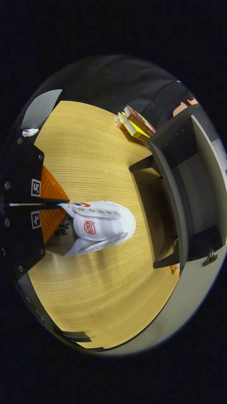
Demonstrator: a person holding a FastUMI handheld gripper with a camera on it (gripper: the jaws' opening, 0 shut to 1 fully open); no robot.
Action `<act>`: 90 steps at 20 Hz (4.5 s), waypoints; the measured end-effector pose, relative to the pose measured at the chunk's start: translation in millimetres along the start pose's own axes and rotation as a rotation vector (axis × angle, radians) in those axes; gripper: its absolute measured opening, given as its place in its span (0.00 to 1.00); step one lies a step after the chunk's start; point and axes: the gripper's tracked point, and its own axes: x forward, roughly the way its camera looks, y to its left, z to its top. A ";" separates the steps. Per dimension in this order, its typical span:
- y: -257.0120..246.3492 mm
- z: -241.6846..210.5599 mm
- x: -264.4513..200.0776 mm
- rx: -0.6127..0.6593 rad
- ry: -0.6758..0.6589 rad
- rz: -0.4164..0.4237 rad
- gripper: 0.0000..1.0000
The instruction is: Open the shoe cabinet door, grab the shoes and put them into the shoe cabinet, then close the shoe cabinet door.
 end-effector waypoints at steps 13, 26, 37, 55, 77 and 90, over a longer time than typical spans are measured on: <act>-3.0 45.1 -39.1 -0.032 -0.104 0.008 0.00; 26.7 131.2 -142.6 -0.120 -0.320 0.092 0.00; 63.5 256.3 -260.8 -0.193 -0.599 0.168 0.00; 108.2 463.4 -139.3 -0.256 -0.700 -0.010 0.00; 120.3 464.2 -96.2 -0.232 -0.653 -0.072 0.33; 124.1 382.6 -258.0 -0.244 -0.894 -0.025 0.84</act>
